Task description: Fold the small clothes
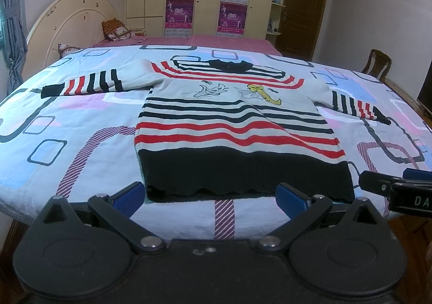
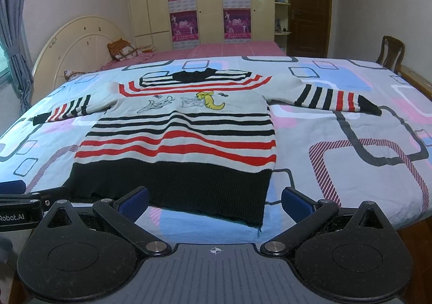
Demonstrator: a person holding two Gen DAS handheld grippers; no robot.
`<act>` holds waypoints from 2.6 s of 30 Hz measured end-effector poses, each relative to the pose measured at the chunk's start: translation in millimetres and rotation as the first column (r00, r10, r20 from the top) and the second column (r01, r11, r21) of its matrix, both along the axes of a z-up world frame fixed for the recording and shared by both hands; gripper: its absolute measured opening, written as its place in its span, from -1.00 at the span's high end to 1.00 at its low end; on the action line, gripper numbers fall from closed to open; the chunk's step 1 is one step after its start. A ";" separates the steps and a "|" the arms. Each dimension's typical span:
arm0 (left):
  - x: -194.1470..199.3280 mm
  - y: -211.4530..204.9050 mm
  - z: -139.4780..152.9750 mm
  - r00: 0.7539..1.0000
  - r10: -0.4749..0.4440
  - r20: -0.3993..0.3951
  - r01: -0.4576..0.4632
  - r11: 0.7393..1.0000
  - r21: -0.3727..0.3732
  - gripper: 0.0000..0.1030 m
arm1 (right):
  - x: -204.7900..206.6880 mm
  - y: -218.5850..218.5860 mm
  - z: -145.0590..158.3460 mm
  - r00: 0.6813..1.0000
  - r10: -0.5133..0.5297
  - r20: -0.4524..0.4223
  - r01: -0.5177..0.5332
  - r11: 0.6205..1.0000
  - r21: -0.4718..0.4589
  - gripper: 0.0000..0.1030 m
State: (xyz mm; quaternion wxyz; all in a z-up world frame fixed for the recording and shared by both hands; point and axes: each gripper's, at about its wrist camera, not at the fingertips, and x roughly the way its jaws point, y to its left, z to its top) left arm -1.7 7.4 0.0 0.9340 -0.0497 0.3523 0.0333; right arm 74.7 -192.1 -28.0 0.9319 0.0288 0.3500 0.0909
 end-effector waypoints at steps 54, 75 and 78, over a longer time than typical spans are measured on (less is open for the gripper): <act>21.8 5.9 3.8 1.000 0.006 0.013 -0.006 1.000 -0.006 -1.00 | 14.5 -4.2 -3.2 1.000 -0.008 0.009 0.008 1.000 -0.005 -1.00; 177.3 27.6 6.2 0.987 -0.147 0.059 0.152 0.984 -0.097 -1.00 | 152.0 -54.1 6.0 0.958 -0.279 0.057 0.274 0.958 0.080 -1.00; 199.4 23.4 -1.4 0.989 -0.145 0.042 0.148 0.983 -0.106 -1.00 | 164.7 -71.9 2.3 0.949 -0.313 0.026 0.309 0.945 0.104 -1.00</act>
